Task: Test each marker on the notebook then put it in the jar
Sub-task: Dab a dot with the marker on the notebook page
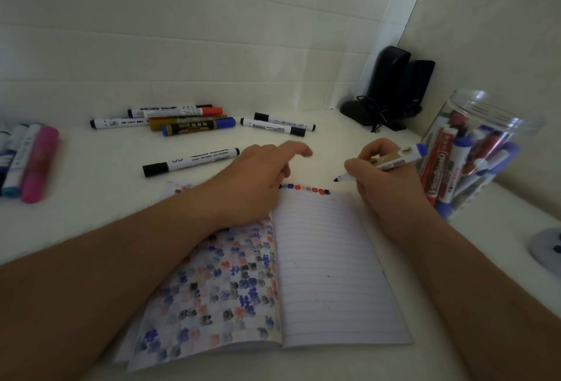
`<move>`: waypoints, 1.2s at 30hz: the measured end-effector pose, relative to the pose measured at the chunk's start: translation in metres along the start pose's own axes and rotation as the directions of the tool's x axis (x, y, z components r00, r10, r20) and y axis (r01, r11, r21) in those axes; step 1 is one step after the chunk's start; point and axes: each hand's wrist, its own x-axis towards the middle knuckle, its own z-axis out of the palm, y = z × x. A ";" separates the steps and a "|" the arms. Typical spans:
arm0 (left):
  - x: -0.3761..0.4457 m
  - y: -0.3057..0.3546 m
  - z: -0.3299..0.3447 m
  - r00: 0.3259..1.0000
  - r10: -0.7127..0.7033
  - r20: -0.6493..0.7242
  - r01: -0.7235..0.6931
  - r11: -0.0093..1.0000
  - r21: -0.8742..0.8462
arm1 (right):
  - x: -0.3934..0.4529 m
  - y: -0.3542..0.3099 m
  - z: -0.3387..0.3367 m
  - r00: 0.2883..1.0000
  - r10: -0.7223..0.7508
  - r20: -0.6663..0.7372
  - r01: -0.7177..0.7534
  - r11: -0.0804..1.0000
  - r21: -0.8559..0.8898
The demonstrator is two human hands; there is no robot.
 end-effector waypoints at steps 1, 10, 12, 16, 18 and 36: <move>0.000 -0.001 -0.002 0.999 -0.024 -0.042 0.022 0.998 -0.058 | -0.002 -0.004 0.000 1.000 0.000 0.027 -0.003 0.994 0.105; -0.002 -0.002 -0.005 0.982 -0.081 -0.171 0.049 0.982 -0.183 | -0.017 -0.023 -0.001 0.946 0.105 0.307 -0.246 0.848 0.469; -0.004 -0.001 -0.006 0.982 -0.070 -0.178 0.036 0.982 -0.186 | -0.018 -0.024 -0.001 0.942 0.108 0.317 -0.249 0.859 0.447; -0.004 0.000 -0.006 0.982 -0.061 -0.178 0.028 0.983 -0.180 | -0.016 -0.019 0.000 0.938 0.105 0.329 -0.234 0.894 0.383; -0.004 0.000 -0.006 0.984 -0.046 -0.174 0.016 0.985 -0.170 | -0.016 -0.018 0.002 0.931 0.111 0.347 -0.237 0.908 0.345; -0.004 0.006 -0.007 0.948 -0.041 -0.315 -0.024 0.980 -0.199 | -0.024 -0.025 0.017 0.983 -0.002 0.184 -0.043 0.969 0.244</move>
